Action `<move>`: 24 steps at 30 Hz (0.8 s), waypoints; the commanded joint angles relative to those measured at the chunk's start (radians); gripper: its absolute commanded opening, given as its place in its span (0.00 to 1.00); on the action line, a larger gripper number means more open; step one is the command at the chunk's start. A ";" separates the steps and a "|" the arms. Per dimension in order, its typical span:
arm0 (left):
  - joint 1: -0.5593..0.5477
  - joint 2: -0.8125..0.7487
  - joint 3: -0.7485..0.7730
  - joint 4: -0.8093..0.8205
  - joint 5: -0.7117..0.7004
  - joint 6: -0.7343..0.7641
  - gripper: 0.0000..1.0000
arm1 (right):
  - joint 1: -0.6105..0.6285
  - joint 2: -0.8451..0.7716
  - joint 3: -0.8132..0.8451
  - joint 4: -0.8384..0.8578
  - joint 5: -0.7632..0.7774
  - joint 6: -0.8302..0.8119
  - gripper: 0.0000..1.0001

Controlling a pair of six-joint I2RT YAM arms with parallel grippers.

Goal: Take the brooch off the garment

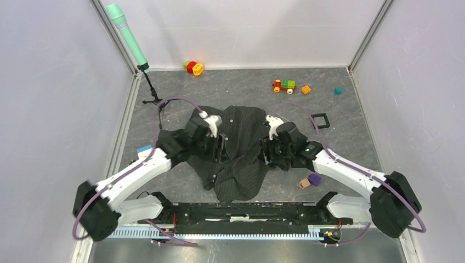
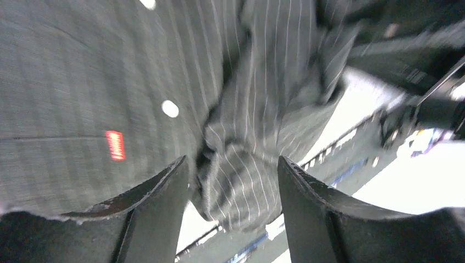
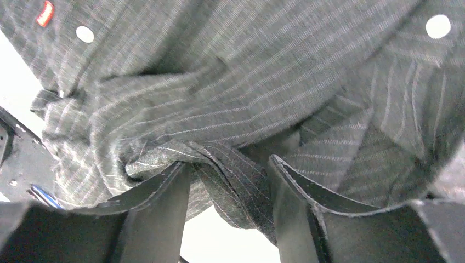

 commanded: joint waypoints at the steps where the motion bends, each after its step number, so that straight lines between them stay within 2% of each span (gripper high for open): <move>1: 0.157 -0.106 0.044 -0.051 -0.147 0.015 0.64 | 0.079 0.099 0.108 0.116 0.090 -0.003 0.61; 4: 0.249 -0.080 -0.005 -0.006 -0.092 -0.045 0.57 | 0.120 0.191 0.112 0.174 0.111 0.024 0.61; 9: 0.252 0.007 -0.132 0.178 -0.190 -0.230 0.53 | 0.138 0.325 0.108 0.252 0.207 0.075 0.58; 13: 0.256 0.155 -0.175 0.347 -0.213 -0.259 0.50 | 0.123 0.414 0.155 0.257 0.333 0.053 0.57; 16: 0.268 0.307 -0.124 0.442 -0.213 -0.249 0.48 | 0.060 0.504 0.244 0.257 0.354 0.014 0.56; 18: 0.292 0.429 -0.033 0.471 -0.198 -0.234 0.48 | -0.005 0.569 0.339 0.255 0.334 -0.012 0.58; 21: 0.348 0.599 0.168 0.464 -0.144 -0.222 0.49 | -0.090 0.643 0.524 0.173 0.340 -0.043 0.66; 24: 0.368 0.609 0.287 0.436 -0.172 -0.217 0.51 | -0.134 0.616 0.638 0.096 0.329 -0.094 0.75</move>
